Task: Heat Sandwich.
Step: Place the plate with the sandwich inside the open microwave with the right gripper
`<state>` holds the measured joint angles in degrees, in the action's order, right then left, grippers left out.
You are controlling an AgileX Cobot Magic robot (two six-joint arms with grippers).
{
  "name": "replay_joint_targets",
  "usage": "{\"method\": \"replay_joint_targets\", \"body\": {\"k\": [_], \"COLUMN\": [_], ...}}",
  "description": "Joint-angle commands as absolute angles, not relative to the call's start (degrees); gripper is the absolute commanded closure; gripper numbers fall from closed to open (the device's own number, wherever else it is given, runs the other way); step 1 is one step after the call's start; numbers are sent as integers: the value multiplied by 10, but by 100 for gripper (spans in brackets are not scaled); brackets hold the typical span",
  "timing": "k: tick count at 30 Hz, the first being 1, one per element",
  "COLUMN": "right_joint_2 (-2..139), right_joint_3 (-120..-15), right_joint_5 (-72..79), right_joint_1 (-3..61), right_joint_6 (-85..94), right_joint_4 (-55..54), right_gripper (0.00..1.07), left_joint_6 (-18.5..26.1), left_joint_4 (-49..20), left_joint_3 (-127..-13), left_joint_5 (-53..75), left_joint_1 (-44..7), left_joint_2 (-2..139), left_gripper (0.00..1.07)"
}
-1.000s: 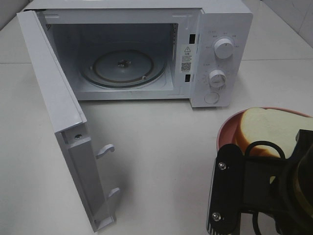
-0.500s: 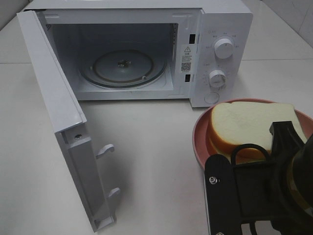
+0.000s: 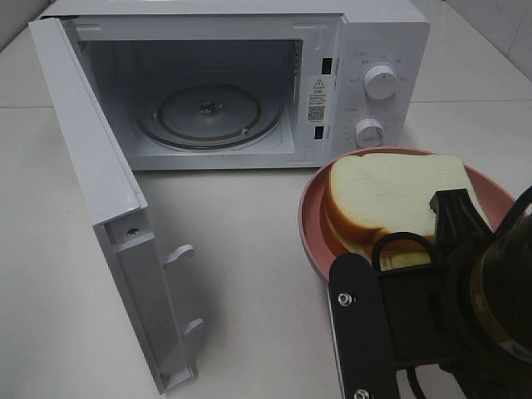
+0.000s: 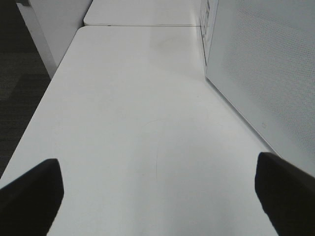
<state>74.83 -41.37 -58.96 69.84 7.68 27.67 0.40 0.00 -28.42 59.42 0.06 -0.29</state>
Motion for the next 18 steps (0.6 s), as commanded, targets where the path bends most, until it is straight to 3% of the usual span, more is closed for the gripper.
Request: {"method": "replay_joint_targets", "body": {"k": [1, 18], "right_joint_2": [747, 747], "right_joint_3": [-413, -413], "right_joint_5": [-575, -449], "right_joint_1": [691, 561], "right_joint_6": [132, 406], "right_joint_4": [293, 253], "right_gripper": [107, 107], "left_joint_6": [3, 3], "left_joint_4": [0, 0], "left_joint_3": [-282, -282], "left_joint_5": [591, 591], "left_joint_1": [2, 2], "left_joint_2": [-17, -17], "left_gripper": [1, 1]}}
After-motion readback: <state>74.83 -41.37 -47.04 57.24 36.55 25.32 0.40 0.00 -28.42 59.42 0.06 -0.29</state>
